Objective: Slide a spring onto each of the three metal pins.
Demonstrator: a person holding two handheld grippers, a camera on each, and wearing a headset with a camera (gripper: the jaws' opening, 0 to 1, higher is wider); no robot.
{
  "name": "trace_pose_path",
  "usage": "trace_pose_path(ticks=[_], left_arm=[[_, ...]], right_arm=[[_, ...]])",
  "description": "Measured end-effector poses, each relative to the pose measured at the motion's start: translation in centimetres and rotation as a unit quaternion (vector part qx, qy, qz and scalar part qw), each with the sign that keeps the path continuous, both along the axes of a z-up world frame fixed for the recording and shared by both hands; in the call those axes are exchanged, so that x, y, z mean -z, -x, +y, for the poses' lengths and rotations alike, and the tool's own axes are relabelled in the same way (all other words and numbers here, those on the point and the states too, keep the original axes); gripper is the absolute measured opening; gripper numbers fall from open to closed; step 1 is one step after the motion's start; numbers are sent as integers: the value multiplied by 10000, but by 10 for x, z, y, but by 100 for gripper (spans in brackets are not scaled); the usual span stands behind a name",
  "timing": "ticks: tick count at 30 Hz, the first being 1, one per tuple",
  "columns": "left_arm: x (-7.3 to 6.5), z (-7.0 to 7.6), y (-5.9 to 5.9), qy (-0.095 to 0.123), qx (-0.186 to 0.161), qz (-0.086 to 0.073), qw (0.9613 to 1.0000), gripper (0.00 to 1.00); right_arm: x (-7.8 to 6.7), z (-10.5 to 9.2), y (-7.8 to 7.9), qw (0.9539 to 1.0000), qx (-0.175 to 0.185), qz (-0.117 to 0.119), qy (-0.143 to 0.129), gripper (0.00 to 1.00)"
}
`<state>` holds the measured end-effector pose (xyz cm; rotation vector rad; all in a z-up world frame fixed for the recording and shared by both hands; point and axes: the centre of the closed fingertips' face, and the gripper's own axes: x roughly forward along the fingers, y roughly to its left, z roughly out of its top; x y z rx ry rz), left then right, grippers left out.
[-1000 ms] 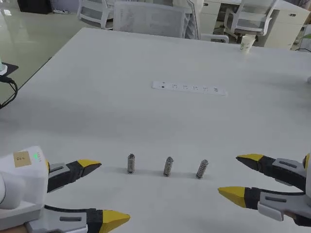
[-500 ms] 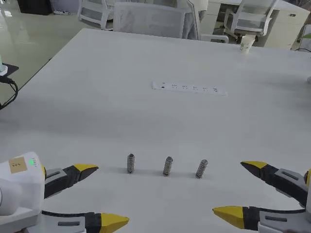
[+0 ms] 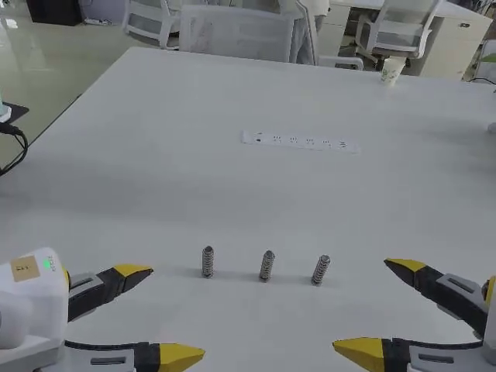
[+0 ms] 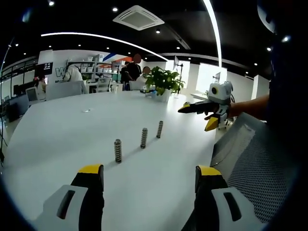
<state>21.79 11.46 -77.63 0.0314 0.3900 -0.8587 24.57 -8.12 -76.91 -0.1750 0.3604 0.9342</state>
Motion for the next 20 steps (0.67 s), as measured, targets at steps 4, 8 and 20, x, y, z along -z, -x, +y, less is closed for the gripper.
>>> trace_pose_path(ticks=[4, 8, 20], left_arm=[[1, 1, 0, -6, -18, 5, 10000, 75], [2, 1, -1, -5, -24, 2, 10000, 76], [2, 2, 0, 12, -35, 20, 10000, 77]], right_arm=[[0, 0, 0, 10000, 17, 2, 20, 90], [0, 1, 0, 10000, 25, 17, -2, 90], [1, 2, 2, 10000, 20, 53, 44, 89]])
